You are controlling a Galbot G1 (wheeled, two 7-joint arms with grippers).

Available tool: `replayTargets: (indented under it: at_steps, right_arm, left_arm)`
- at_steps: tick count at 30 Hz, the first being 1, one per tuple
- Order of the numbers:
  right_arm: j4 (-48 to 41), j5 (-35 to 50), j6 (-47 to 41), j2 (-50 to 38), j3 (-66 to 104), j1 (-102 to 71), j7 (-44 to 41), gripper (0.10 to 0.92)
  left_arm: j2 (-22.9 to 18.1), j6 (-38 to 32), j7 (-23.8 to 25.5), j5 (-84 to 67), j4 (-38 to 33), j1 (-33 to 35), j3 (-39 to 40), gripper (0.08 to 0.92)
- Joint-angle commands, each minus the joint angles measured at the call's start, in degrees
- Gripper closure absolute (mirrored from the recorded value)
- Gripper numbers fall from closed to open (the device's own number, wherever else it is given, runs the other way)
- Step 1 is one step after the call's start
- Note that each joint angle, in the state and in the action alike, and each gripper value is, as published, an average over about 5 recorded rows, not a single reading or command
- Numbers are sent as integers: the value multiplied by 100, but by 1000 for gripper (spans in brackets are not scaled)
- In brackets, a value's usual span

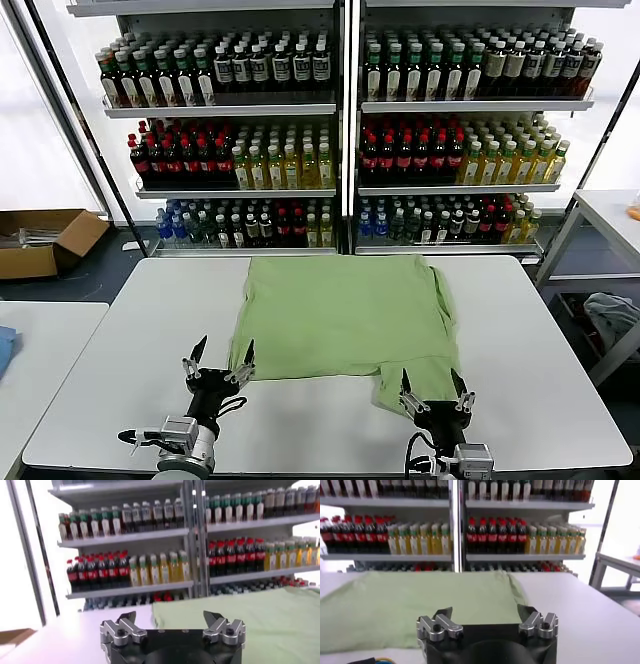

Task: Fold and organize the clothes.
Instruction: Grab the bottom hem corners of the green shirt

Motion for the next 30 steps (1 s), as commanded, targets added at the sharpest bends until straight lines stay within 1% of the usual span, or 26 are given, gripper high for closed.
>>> replayTargets:
  at_steps: [1, 9, 18, 25, 30]
  right_arm:
    - [-51, 42, -129, 12, 4, -166, 336, 203]
    - [-193, 276, -96, 63, 41, -227, 548, 203]
    - [-283, 370, -166, 136, 39, -223, 600, 203]
    - [-320, 423, -206, 172, 42, -227, 601, 203]
    - [-374, 430, -217, 236, 25, -207, 598, 203]
  left_arm:
    - [139, 753, 61, -33, -25, -19, 4, 177]
    - [172, 835, 40, 36, 163, -53, 38, 177]
    - [393, 1070, 6, -8, 357, -162, 96, 177]
    - [517, 1502, 22, -484, 406, -436, 112, 177]
    - [547, 1587, 29, -729, 537, -559, 109, 177]
